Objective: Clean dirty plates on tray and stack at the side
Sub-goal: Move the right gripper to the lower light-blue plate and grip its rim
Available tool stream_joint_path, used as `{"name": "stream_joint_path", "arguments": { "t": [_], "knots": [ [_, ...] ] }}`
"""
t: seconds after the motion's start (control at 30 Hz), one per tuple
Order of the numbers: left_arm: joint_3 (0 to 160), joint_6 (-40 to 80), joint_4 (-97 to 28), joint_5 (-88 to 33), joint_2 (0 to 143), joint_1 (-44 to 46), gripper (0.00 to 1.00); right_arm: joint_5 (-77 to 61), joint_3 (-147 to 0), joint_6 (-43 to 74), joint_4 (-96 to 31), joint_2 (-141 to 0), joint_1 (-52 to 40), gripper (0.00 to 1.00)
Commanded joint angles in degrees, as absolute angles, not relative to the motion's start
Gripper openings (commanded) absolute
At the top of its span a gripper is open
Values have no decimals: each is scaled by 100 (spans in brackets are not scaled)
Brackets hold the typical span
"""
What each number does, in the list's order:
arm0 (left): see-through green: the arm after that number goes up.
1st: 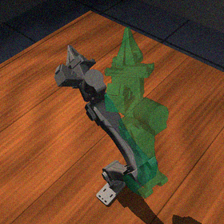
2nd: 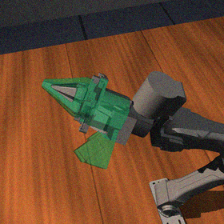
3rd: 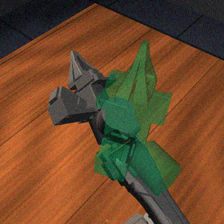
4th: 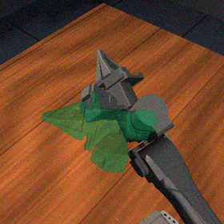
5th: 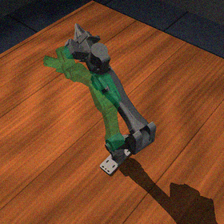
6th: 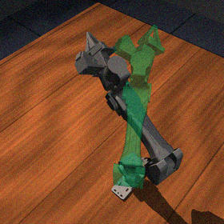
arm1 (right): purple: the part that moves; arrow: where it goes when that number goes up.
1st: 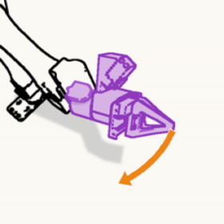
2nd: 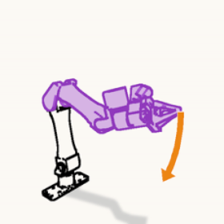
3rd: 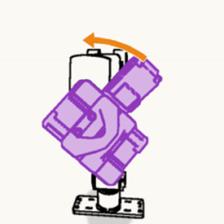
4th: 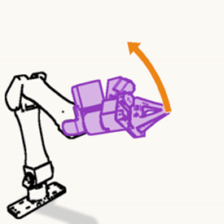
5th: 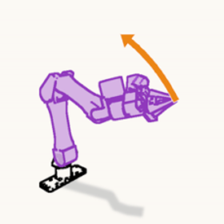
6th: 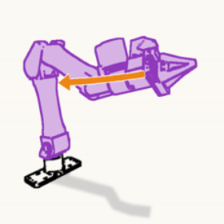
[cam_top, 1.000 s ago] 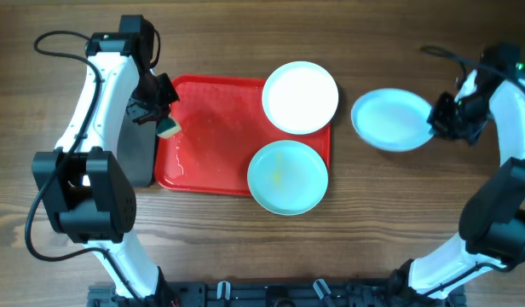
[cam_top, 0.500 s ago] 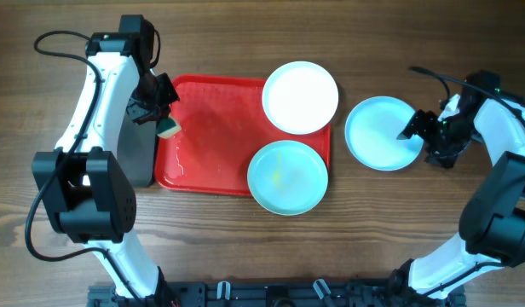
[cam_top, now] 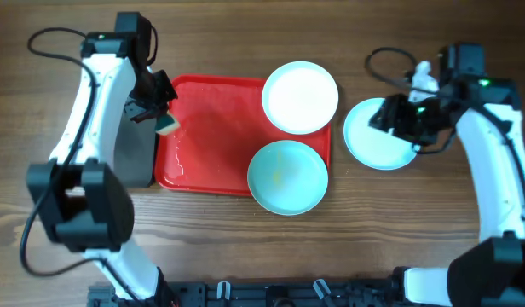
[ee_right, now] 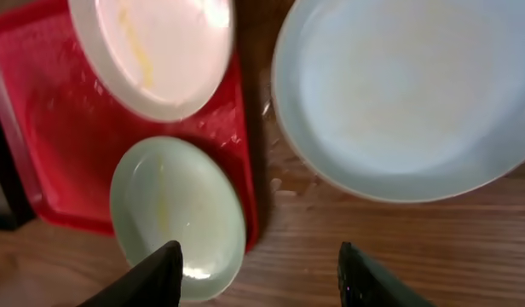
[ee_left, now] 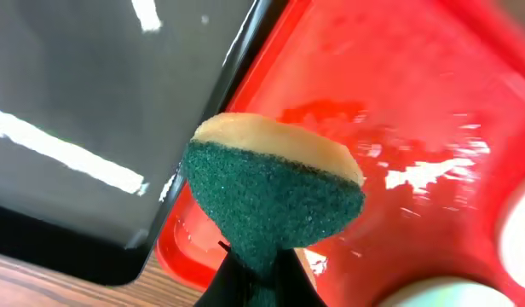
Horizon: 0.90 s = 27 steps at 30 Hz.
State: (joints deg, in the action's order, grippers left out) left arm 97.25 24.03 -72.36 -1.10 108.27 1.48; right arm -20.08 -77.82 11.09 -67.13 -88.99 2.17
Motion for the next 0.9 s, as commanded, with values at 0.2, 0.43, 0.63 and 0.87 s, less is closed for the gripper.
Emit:
{"name": "stream_joint_path", "arguments": {
  "t": [0.2, 0.43, 0.63, 0.87],
  "knots": [
    [9852, 2486, -7129, 523, 9483, 161, 4, -1605, -6702, 2541, -6466, -8941, -1166, 45],
    [9848, 2488, -7146, 523, 9732, 161, 4, -1599, -5905, 3155, -5642, -8945, -1743, 36],
    [9848, 2486, -7164, 523, 9756, 161, 4, -1048, -5596, 3647, -5188, -8984, -2147, 34],
    [9848, 2488, -7161, 523, 9758, 161, 4, -1026, -5546, 3750, -5076, -9203, -2231, 33]
  ]
}}
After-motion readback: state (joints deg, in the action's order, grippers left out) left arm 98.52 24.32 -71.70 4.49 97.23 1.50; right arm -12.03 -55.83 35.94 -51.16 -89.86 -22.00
